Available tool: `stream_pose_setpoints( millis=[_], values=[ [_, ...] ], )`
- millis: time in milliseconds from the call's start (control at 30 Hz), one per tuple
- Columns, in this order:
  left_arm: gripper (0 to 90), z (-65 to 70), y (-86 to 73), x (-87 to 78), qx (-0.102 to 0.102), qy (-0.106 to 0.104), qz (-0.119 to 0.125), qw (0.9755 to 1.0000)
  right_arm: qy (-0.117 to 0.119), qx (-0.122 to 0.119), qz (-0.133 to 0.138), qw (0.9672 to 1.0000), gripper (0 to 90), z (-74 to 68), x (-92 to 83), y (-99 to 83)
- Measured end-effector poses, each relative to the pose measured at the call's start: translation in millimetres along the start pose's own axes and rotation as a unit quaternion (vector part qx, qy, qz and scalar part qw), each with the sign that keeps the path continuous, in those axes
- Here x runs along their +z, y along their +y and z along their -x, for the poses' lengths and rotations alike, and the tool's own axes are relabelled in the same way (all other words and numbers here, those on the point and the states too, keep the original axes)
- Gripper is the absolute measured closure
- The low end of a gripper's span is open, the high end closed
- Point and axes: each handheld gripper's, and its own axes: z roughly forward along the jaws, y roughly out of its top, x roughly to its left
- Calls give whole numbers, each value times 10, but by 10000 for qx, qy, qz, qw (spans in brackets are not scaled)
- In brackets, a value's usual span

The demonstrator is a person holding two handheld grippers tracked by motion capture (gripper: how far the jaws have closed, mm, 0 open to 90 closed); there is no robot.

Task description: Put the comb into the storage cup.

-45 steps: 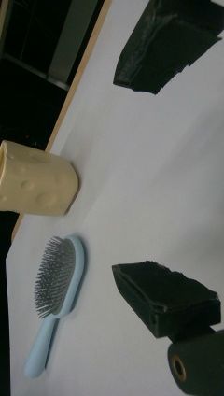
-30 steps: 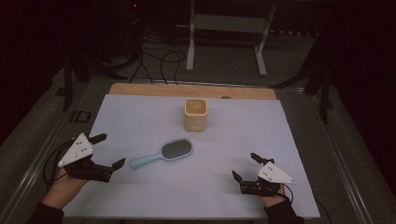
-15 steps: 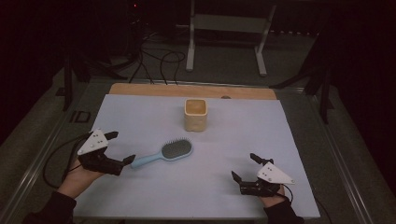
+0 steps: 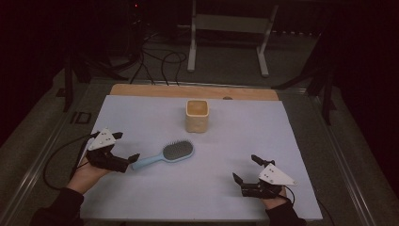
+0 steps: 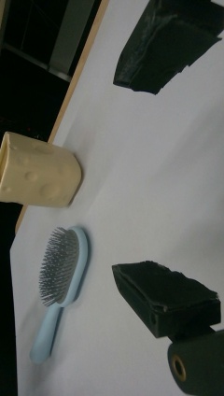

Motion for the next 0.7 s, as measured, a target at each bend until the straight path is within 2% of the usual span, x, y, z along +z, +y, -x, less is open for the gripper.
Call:
stream_pose_setpoints(
  millis=[400,467,567,700],
  values=[
    [44,-83,-71,209,-68,25,-253,9997,23,1,-8,10000,88,5,0,-7],
    [61,-89,-90,230,-33,168,-296,9994,35,3,11,10000,88,10,-1,-5],
    [92,-104,-121,245,-5,261,-283,9993,45,20,-2,10000,88,8,6,-13],
    [148,-156,-155,264,-134,324,-370,9987,45,42,10,10000,88,11,11,-10]
  ],
)
